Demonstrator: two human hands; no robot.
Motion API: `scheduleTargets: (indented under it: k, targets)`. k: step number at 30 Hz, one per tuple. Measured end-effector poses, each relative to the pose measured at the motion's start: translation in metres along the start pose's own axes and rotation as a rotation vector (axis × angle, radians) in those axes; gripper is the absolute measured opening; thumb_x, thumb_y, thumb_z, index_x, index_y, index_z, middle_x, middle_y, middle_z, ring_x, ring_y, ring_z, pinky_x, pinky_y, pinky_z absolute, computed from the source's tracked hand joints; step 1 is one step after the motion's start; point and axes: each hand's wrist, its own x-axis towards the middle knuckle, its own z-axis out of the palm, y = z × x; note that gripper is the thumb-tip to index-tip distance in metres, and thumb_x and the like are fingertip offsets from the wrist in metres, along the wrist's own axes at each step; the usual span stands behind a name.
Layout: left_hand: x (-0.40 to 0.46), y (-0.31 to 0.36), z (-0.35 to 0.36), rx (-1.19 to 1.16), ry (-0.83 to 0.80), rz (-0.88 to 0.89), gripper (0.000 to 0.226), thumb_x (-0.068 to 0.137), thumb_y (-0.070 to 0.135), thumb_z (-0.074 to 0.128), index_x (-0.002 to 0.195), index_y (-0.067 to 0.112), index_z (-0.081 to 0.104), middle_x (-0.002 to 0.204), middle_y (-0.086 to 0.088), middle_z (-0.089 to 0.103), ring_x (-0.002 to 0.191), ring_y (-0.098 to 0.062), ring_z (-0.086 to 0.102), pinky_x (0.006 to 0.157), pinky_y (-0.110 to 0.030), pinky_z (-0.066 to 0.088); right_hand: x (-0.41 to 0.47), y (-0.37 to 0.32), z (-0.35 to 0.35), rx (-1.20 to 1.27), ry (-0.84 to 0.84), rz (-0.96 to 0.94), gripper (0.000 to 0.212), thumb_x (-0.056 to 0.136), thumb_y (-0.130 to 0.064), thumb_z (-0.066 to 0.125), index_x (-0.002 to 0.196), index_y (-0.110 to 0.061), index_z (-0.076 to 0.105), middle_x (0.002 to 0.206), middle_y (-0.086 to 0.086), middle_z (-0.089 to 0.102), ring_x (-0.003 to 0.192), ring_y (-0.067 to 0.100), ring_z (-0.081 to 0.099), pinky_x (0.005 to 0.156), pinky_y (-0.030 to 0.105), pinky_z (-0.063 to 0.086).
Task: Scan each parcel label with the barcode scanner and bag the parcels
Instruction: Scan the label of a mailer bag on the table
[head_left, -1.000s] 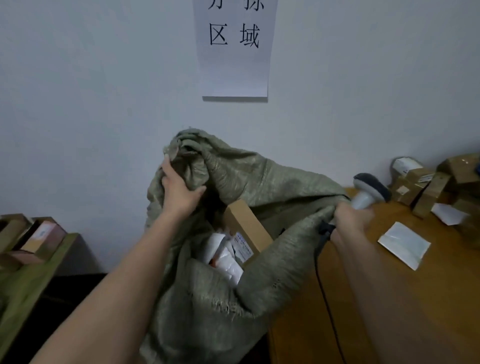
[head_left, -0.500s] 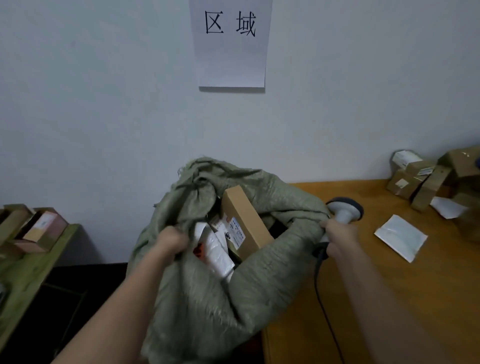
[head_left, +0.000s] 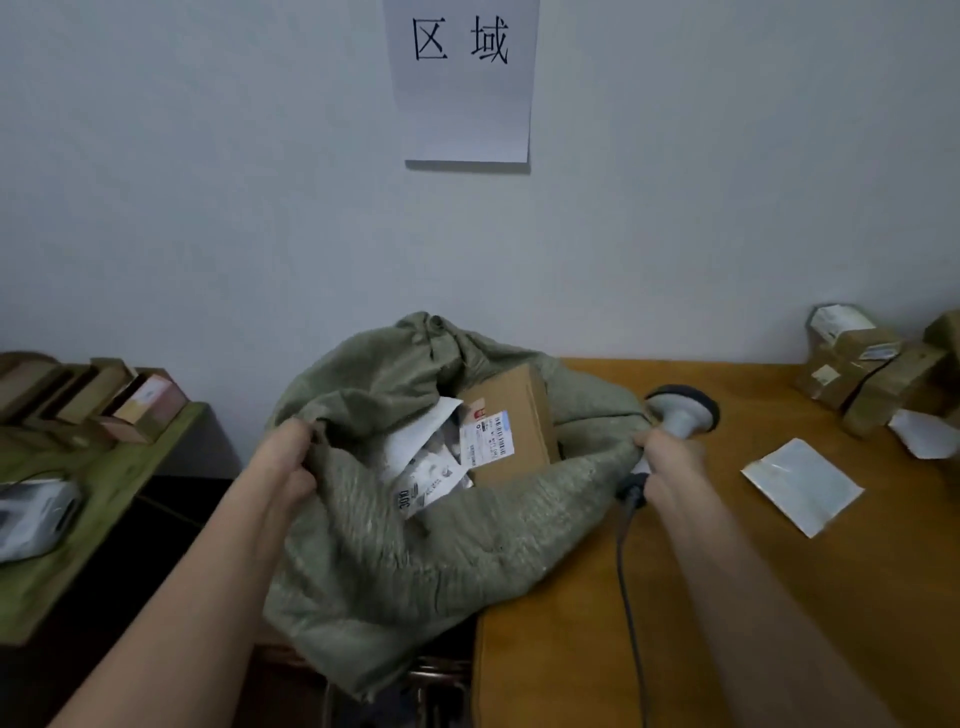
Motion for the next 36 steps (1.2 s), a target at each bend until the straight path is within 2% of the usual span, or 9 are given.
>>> scheduleTargets:
  k: [5,11,15,19,21,24,29,33,36]
  targets:
    - [-0.023,0.003,-0.008,-0.377,0.072,0.119,0.028,0.092,0.002,0.032,0.085,0.007,0.059,0.095,-0.011,0.060,0.088,-0.026,0.059,0.088,-0.045,0.049,0.019,-0.015,-0.033,0.185,0.061,-0.194,0.055,0.090,-0.005,0.064,0.139,-0.005,0.039,0.118,0.007,0.052,0.099,0.025,0.056,0.077,0.033,0.050]
    - [-0.010,-0.067,0.009,0.643,0.250,-0.088,0.022,0.088,0.006,0.054,0.105,-0.008,0.054,0.087,-0.019,0.053,0.073,-0.031,0.053,0.071,-0.040,0.051,0.036,0.029,-0.052,-0.098,0.053,-0.002,0.045,0.090,-0.005,0.062,0.131,0.000,0.043,0.104,0.013,0.054,0.089,0.029,0.057,0.074,0.036,0.050]
    - [-0.005,-0.064,0.027,0.993,0.404,0.165,0.075,0.079,0.019,0.062,0.142,0.002,0.025,0.144,-0.024,0.027,0.131,-0.043,0.032,0.106,-0.051,0.033,0.040,0.042,-0.062,-0.141,0.027,0.005,0.038,0.090,-0.004,0.061,0.125,0.000,0.047,0.096,0.014,0.054,0.082,0.030,0.058,0.075,0.041,0.053]
    - [0.005,-0.059,0.048,1.408,0.308,0.464,0.038,0.083,0.021,0.059,0.120,0.020,0.052,0.148,-0.015,0.019,0.134,-0.041,0.020,0.110,-0.057,0.018,0.043,0.044,-0.064,-0.107,0.004,-0.001,0.030,0.089,-0.004,0.061,0.115,-0.005,0.046,0.088,0.011,0.052,0.073,0.027,0.056,0.068,0.039,0.051]
    - [0.017,-0.063,0.050,1.580,0.244,0.392,0.017,0.087,0.023,0.057,0.103,0.018,0.062,0.157,-0.013,0.008,0.140,-0.041,0.012,0.114,-0.060,0.011,0.046,0.046,-0.065,-0.104,-0.004,0.000,0.029,0.089,-0.004,0.061,0.113,-0.007,0.044,0.089,0.011,0.052,0.075,0.027,0.056,0.063,0.039,0.049]
    - [0.033,-0.072,0.041,1.777,0.243,0.198,0.040,0.093,0.029,0.050,0.128,0.010,0.053,0.158,-0.019,0.011,0.142,-0.042,0.013,0.114,-0.058,0.012,0.049,0.052,-0.067,-0.129,0.016,0.005,0.032,0.092,-0.007,0.060,0.117,-0.010,0.040,0.086,0.008,0.047,0.079,0.027,0.055,0.069,0.042,0.052]
    - [0.042,-0.058,0.029,1.567,0.306,0.491,0.017,0.085,-0.001,0.054,0.101,-0.004,0.060,0.120,-0.024,0.047,0.102,-0.038,0.053,0.089,-0.047,0.049,0.049,0.059,-0.058,-0.202,0.107,-0.018,0.036,0.092,-0.008,0.059,0.125,-0.001,0.045,0.085,0.006,0.046,0.091,0.031,0.055,0.080,0.043,0.051]
    - [0.033,-0.036,0.040,1.487,0.320,0.861,0.011,0.084,0.001,0.054,0.095,0.000,0.056,0.113,-0.022,0.051,0.105,-0.038,0.047,0.090,-0.046,0.040,0.034,0.054,-0.045,-0.180,0.161,-0.196,0.039,0.093,-0.007,0.060,0.129,-0.006,0.046,0.107,0.007,0.051,0.096,0.025,0.054,0.079,0.038,0.046]
    - [0.031,-0.041,0.053,1.570,0.159,0.773,0.027,0.090,0.017,0.056,0.115,0.009,0.062,0.126,-0.017,0.050,0.119,-0.035,0.043,0.100,-0.047,0.036,0.023,0.047,-0.033,-0.154,0.059,-0.313,0.036,0.092,-0.007,0.061,0.126,-0.011,0.050,0.104,0.002,0.056,0.089,0.020,0.058,0.076,0.036,0.048]
